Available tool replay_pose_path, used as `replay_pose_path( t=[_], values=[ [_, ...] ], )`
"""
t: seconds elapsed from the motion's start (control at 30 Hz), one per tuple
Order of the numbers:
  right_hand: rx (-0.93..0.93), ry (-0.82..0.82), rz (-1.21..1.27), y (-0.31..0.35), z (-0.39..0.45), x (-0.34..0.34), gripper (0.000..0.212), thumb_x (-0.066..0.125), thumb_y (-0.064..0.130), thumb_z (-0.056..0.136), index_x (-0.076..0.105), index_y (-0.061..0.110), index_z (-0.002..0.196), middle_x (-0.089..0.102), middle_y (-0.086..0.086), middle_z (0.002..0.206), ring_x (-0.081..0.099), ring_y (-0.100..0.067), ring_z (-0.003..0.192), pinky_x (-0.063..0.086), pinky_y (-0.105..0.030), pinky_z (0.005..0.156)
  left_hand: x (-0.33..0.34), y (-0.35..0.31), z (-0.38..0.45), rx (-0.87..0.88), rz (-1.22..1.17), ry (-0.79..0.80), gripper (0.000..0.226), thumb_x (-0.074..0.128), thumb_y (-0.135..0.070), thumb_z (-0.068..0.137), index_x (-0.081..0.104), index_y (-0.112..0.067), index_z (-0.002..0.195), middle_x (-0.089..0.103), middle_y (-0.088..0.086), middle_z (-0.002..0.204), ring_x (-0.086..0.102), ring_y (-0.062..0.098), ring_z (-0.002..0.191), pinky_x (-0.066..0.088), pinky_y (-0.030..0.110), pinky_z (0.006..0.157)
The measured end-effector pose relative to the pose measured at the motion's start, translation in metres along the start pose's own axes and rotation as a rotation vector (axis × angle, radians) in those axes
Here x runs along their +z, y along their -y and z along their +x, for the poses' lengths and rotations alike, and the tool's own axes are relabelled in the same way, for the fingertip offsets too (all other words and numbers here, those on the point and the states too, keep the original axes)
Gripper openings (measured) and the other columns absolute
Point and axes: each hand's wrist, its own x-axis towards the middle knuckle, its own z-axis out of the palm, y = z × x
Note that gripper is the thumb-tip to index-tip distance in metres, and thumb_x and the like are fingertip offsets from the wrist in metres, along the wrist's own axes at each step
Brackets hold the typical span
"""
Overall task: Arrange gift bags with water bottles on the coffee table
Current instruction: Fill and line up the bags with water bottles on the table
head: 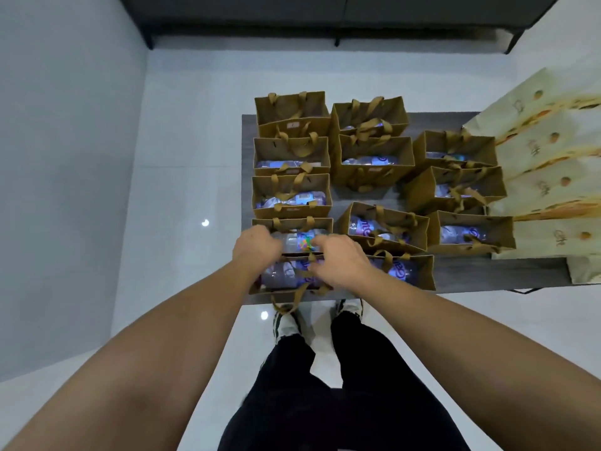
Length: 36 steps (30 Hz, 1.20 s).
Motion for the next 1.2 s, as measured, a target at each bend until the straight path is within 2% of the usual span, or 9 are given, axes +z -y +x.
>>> replay_pose_path(
  t=[0.07, 0.2, 0.3, 0.43, 0.57, 0.7, 0.83, 0.93, 1.2],
  values=[
    [0.059, -0.022, 0.042, -0.019, -0.001, -0.012, 0.05, 0.071, 0.04, 0.088, 0.057, 0.028, 0.135, 0.065, -0.003, 0.123, 0.058, -0.027, 0.118, 0.051, -0.043, 0.097, -0.002, -0.025, 0.003, 0.076, 0.021, 0.006, 0.021, 0.057, -0.03, 0.096, 0.07, -0.015, 0.1, 0.067, 0.005, 0.089, 0.06, 0.02, 0.078, 0.049, 0.031, 0.068],
    [0.178, -0.01, 0.072, -0.072, -0.003, -0.03, 0.034, 0.069, 0.04, 0.088, 0.064, 0.029, 0.119, 0.068, -0.002, 0.114, 0.062, -0.026, 0.111, 0.054, -0.043, 0.093, 0.005, -0.072, 0.01, 0.15, 0.067, 0.028, 0.023, 0.057, -0.03, 0.095, 0.072, -0.014, 0.104, 0.068, 0.006, 0.098, 0.063, 0.025, 0.09, 0.054, 0.036, 0.079],
    [0.229, 0.02, 0.1, -0.113, -0.002, -0.041, 0.037, 0.068, 0.037, 0.089, 0.063, 0.028, 0.124, 0.067, -0.003, 0.119, 0.061, -0.027, 0.112, 0.053, -0.045, 0.095, 0.016, -0.107, 0.018, 0.17, 0.094, 0.065, 0.018, 0.06, -0.026, 0.094, 0.073, -0.016, 0.102, 0.067, 0.004, 0.097, 0.061, 0.023, 0.091, 0.051, 0.034, 0.076],
    [0.244, -0.017, 0.128, -0.158, 0.017, -0.051, 0.038, 0.063, 0.037, 0.091, 0.064, 0.024, 0.126, 0.068, -0.008, 0.117, 0.061, -0.032, 0.11, 0.054, -0.04, 0.089, 0.036, -0.146, 0.029, 0.171, 0.094, 0.037, 0.016, 0.06, -0.025, 0.092, 0.073, -0.018, 0.1, 0.071, 0.008, 0.107, 0.064, 0.03, 0.106, 0.051, 0.033, 0.082],
    [0.248, -0.06, 0.117, -0.195, 0.043, -0.052, 0.047, 0.065, 0.034, 0.093, 0.056, 0.015, 0.135, 0.058, -0.013, 0.128, 0.052, -0.034, 0.121, 0.047, -0.041, 0.098, 0.06, -0.174, 0.042, 0.141, 0.062, 0.005, 0.023, 0.062, -0.023, 0.095, 0.068, -0.019, 0.116, 0.066, 0.006, 0.12, 0.06, 0.027, 0.114, 0.049, 0.032, 0.091],
    [0.246, -0.09, 0.115, -0.219, 0.071, -0.047, 0.051, 0.062, 0.03, 0.095, 0.048, 0.011, 0.14, 0.053, -0.015, 0.134, 0.05, -0.033, 0.124, 0.044, -0.041, 0.101, 0.084, -0.186, 0.057, 0.13, 0.073, 0.054, 0.025, 0.06, -0.021, 0.096, 0.064, -0.018, 0.12, 0.061, 0.009, 0.123, 0.057, 0.026, 0.115, 0.051, 0.036, 0.094],
    [0.188, -0.089, 0.085, -0.233, 0.092, -0.037, 0.036, 0.059, 0.027, 0.096, 0.06, 0.013, 0.129, 0.062, -0.014, 0.121, 0.054, -0.033, 0.115, 0.047, -0.038, 0.087, 0.102, -0.192, 0.068, 0.085, 0.061, 0.105, 0.033, 0.061, -0.017, 0.096, 0.061, -0.016, 0.129, 0.06, 0.01, 0.129, 0.057, 0.027, 0.117, 0.051, 0.037, 0.096],
    [0.171, -0.122, 0.062, -0.238, 0.104, -0.036, 0.025, 0.055, 0.025, 0.098, 0.069, 0.015, 0.117, 0.068, -0.013, 0.106, 0.057, -0.033, 0.106, 0.04, -0.033, 0.073, 0.107, -0.197, 0.074, 0.073, 0.066, 0.13, 0.035, 0.06, -0.015, 0.095, 0.061, -0.013, 0.131, 0.062, 0.012, 0.127, 0.059, 0.029, 0.115, 0.052, 0.041, 0.098],
    [0.148, -0.15, 0.103, -0.24, 0.118, -0.042, 0.022, 0.058, 0.021, 0.097, 0.072, 0.018, 0.113, 0.069, -0.011, 0.103, 0.055, -0.031, 0.107, 0.037, -0.03, 0.071, 0.105, -0.194, 0.073, 0.031, 0.091, 0.068, 0.035, 0.067, -0.014, 0.093, 0.062, -0.016, 0.127, 0.062, 0.011, 0.124, 0.059, 0.027, 0.113, 0.053, 0.041, 0.094]
  ],
)
